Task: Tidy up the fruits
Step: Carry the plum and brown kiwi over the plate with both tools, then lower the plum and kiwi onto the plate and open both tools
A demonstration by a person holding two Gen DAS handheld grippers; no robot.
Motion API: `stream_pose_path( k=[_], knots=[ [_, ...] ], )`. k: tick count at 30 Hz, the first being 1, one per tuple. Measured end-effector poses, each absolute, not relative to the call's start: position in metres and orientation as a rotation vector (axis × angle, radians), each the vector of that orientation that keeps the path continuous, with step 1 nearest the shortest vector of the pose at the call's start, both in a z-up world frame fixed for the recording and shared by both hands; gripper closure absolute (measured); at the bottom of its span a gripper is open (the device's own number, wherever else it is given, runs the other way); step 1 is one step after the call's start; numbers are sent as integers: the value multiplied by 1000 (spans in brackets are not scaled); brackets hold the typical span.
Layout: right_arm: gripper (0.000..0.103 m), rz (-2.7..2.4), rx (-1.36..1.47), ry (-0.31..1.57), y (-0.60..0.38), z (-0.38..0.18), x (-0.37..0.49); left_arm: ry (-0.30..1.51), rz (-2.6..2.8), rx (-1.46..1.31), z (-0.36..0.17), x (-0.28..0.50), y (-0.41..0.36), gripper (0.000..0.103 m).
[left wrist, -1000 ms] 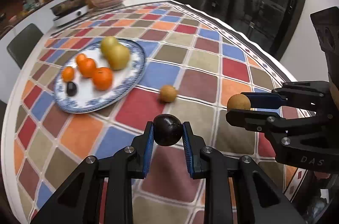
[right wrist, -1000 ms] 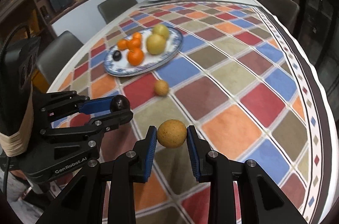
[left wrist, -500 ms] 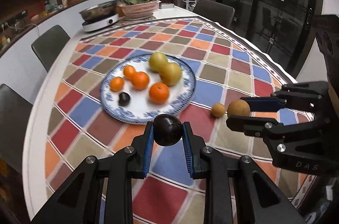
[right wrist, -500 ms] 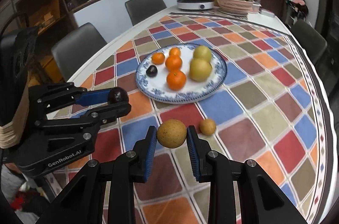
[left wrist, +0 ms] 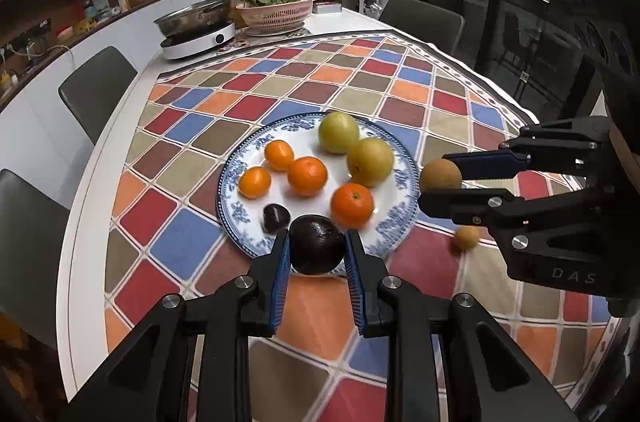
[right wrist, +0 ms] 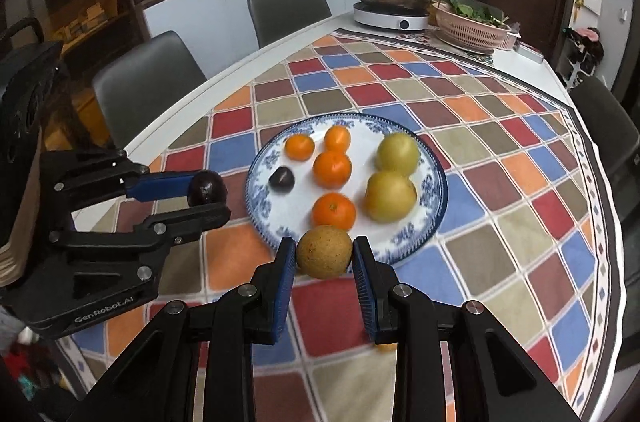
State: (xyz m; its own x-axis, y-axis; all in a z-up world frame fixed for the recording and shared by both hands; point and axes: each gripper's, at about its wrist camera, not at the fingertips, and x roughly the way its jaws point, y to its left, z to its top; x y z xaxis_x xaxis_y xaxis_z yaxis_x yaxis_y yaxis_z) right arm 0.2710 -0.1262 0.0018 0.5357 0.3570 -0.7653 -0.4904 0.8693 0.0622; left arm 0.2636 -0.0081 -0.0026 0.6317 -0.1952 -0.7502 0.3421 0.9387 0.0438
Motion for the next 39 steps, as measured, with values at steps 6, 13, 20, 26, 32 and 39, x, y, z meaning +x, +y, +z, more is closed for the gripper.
stream_pose_path(
  k=[6,13,20,26,32,39],
  knots=[
    [73,504,-159,869,-121,-3,302,836,-318,196,-7,291,-4,76],
    [73,496,-159,880,-116,-9,342,856,-327,194,-17,323,-1,76],
    [73,490,-136,890,-112,-17,371,899,-336,190,-28,348,1,76],
    [66,435,-127,886,-111,-22,382,928,-334,214,-35,357,-4,67],
    [52,367,-145,827,-124,-6,368,904,-292,196,-23,346,-4,58],
    [52,357,-165,784,-137,15,339,840,-234,190,4,315,-8,51]
  ],
)
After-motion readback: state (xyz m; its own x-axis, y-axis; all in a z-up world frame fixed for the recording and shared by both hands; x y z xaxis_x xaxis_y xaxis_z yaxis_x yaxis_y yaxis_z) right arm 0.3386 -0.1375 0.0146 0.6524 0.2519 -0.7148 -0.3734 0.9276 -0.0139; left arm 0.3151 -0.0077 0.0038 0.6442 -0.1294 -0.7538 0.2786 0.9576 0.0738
